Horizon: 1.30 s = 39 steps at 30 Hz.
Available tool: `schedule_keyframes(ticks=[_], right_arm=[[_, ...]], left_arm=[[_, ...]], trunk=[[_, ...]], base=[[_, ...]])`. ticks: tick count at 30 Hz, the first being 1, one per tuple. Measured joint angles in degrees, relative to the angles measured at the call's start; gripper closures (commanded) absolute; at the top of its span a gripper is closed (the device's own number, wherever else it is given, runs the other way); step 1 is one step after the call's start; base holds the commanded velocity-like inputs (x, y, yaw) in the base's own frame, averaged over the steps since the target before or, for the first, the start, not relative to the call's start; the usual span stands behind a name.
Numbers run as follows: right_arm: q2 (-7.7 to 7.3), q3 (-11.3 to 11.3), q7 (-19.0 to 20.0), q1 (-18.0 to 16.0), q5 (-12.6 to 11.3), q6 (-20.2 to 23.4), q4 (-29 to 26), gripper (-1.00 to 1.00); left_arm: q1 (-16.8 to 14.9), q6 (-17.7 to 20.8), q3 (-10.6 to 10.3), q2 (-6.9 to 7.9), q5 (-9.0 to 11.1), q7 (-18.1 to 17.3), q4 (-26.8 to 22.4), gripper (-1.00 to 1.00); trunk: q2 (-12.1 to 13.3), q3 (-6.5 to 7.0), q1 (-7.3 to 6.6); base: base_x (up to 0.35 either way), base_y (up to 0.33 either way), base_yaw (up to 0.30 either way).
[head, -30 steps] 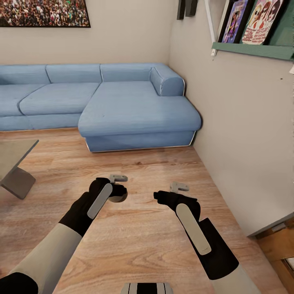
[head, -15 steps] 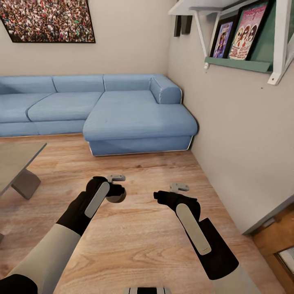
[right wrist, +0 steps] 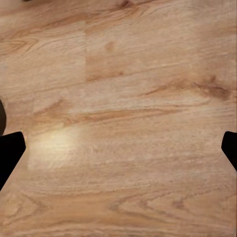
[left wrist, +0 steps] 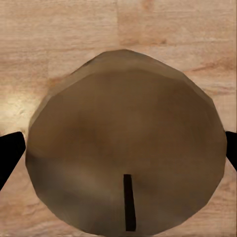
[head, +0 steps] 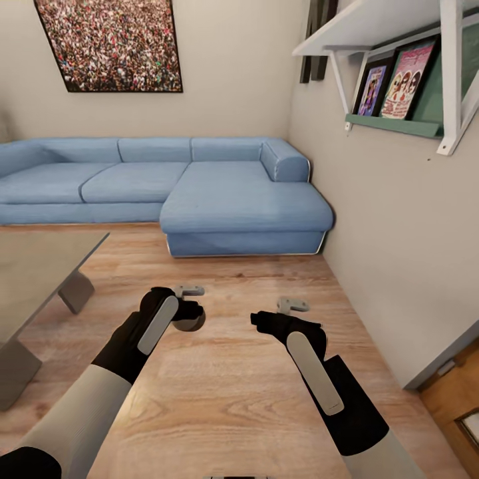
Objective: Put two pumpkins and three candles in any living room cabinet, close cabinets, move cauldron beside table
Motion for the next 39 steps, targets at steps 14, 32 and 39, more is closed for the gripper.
schedule_keyframes(ticks=[14,32,39], right_arm=[[0.09,-0.05,0.06,0.00,0.01,0.00,0.48,-1.00],[0.09,0.03,0.06,0.00,0.00,0.00,0.52,-1.00],[0.09,0.03,0.07,0.00,0.00,0.00,0.63,-1.00]], left_arm=[[0.00,0.01,-0.06,-0.01,0.07,0.00,0.00,1.00],[0.00,0.01,-0.09,-0.01,0.09,0.00,0.00,1.00],[0.00,0.92,-0.01,-0.02,0.10,0.00,0.11,1.00]], trunk=[[0.19,3.11,-0.39],[0.43,7.10,-0.85],[0.52,8.65,-1.04]], base=[[-0.180,0.000,0.292],[-0.151,0.000,0.294],[-0.010,0.000,0.294]])
